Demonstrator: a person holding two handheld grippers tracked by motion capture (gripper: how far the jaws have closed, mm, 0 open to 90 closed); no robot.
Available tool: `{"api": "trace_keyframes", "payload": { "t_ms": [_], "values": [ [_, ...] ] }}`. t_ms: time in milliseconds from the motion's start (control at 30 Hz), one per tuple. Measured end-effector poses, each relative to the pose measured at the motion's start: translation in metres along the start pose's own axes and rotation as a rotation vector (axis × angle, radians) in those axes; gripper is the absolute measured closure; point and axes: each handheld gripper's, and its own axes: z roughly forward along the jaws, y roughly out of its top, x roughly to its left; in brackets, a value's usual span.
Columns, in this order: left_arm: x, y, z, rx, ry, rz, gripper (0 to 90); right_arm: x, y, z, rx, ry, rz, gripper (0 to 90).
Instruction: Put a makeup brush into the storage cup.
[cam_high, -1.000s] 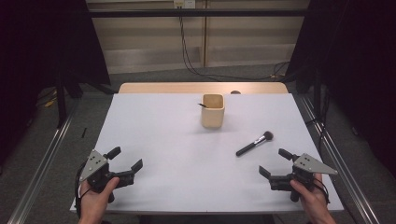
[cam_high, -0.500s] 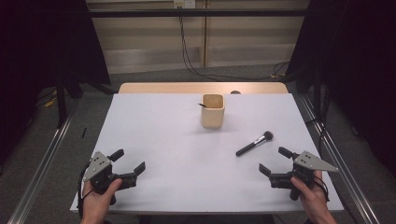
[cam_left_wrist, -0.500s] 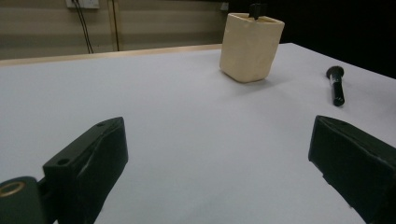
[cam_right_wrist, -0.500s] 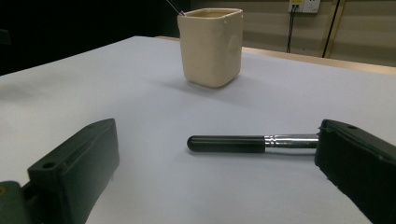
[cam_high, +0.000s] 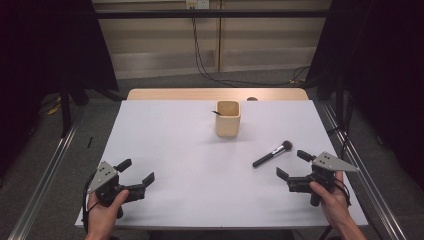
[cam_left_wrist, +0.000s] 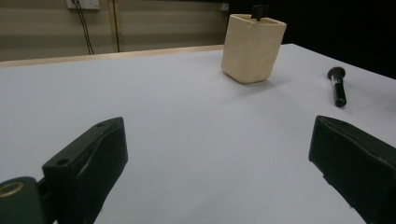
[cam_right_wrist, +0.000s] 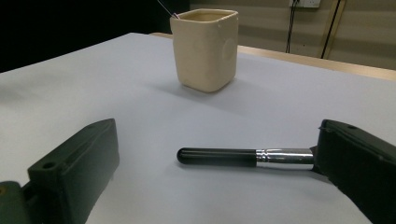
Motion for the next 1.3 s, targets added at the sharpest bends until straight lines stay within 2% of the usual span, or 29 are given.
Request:
{"api": "trace_keyframes", "payload": {
  "t_ms": [133,267,367,467,667,833,900,967,1033,1300],
  "values": [
    [0.001,0.0,-0.001,0.001,-0.001,-0.002,4.7,-0.001,0.006,0.006,0.004,0.005,0.004,0.0],
    [0.002,0.0,-0.001,-0.001,-0.002,-0.001,4.7,-0.003,0.014,0.012,0.0,0.015,-0.015,0.0],
    [0.004,0.0,-0.001,-0.001,-0.006,-0.005,4.7,-0.006,0.019,0.018,0.005,0.019,0.005,0.0],
    [0.006,0.0,-0.001,0.002,0.0,-0.003,4.7,-0.01,0.022,0.023,0.013,0.018,-0.005,0.0],
    [0.007,0.0,-0.001,0.002,0.003,0.003,4.7,-0.014,0.028,0.032,0.026,-0.011,-0.032,0.2],
    [0.008,0.001,-0.002,-0.006,0.006,-0.003,4.7,-0.016,0.035,0.041,0.027,-0.011,-0.041,0.1],
    [0.008,0.001,-0.003,-0.011,-0.002,-0.008,4.7,-0.017,0.036,0.044,0.031,-0.025,-0.046,0.0],
    [0.007,0.001,-0.003,-0.013,-0.008,-0.011,4.7,-0.018,0.039,0.049,0.044,-0.019,-0.054,0.0],
    [0.006,0.002,-0.004,-0.015,-0.015,-0.009,4.7,-0.019,0.043,0.051,0.029,-0.031,-0.053,0.0],
    [0.004,0.0,-0.006,-0.005,0.007,-0.008,4.7,-0.025,0.056,0.064,0.05,-0.008,-0.051,1.1]
  ]
}}
